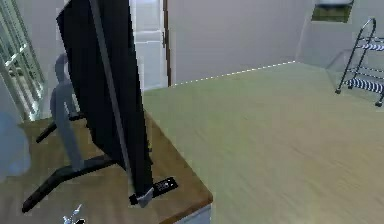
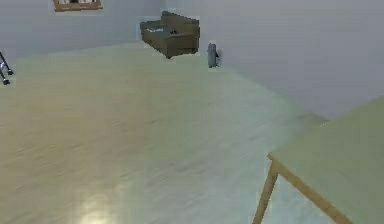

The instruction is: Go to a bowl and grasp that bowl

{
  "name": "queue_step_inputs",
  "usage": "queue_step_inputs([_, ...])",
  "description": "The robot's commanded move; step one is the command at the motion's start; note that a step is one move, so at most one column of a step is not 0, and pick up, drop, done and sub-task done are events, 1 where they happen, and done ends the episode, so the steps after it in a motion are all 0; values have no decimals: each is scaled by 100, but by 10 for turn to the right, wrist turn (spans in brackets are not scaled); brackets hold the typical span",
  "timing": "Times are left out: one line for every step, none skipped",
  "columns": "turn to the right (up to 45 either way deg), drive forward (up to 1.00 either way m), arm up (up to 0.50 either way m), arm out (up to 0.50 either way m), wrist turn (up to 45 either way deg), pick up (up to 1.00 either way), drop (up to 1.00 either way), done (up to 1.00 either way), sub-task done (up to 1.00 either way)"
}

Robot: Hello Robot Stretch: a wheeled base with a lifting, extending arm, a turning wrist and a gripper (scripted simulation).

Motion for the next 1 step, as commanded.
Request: queue_step_inputs([450, 0, 0, 0, 0, 0, 0, 0, 0])
